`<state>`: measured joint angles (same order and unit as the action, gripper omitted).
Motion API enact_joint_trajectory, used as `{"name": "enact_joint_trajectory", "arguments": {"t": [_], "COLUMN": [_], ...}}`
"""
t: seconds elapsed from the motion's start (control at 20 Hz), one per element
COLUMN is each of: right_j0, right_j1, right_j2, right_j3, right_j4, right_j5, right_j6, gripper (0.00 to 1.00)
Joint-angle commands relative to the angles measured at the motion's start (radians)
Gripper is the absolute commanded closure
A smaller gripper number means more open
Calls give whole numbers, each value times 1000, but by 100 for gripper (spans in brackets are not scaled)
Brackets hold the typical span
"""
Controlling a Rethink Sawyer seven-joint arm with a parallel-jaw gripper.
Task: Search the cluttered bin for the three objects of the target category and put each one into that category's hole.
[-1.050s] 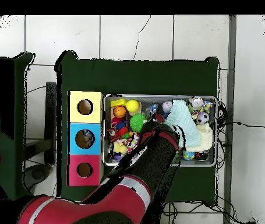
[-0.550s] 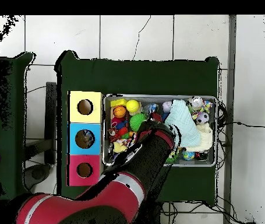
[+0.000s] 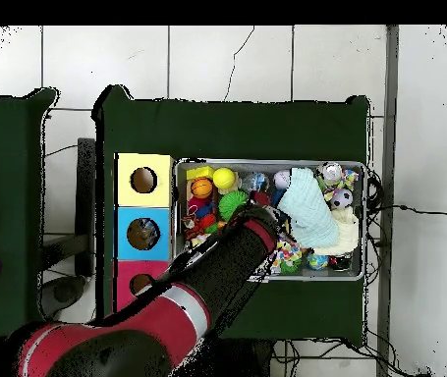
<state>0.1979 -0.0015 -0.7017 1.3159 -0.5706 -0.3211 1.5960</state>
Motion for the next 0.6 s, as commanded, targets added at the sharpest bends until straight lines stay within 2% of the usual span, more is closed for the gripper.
{"name": "enact_joint_trajectory", "arguments": {"t": [0.05, 0.35, 0.4, 0.55, 0.6], "right_j0": [52, 94, 103, 105, 98], "right_j1": [155, 211, 228, 228, 203], "right_j2": [-56, -124, -146, -145, -116], "right_j3": [-74, -78, -78, -74, -68], "right_j4": [156, 244, 269, 284, 265], "right_j5": [-119, -138, -151, -169, -159], "right_j6": [-20, -10, -4, 1, 34], "gripper": [0, 0, 100, 100, 100]}}
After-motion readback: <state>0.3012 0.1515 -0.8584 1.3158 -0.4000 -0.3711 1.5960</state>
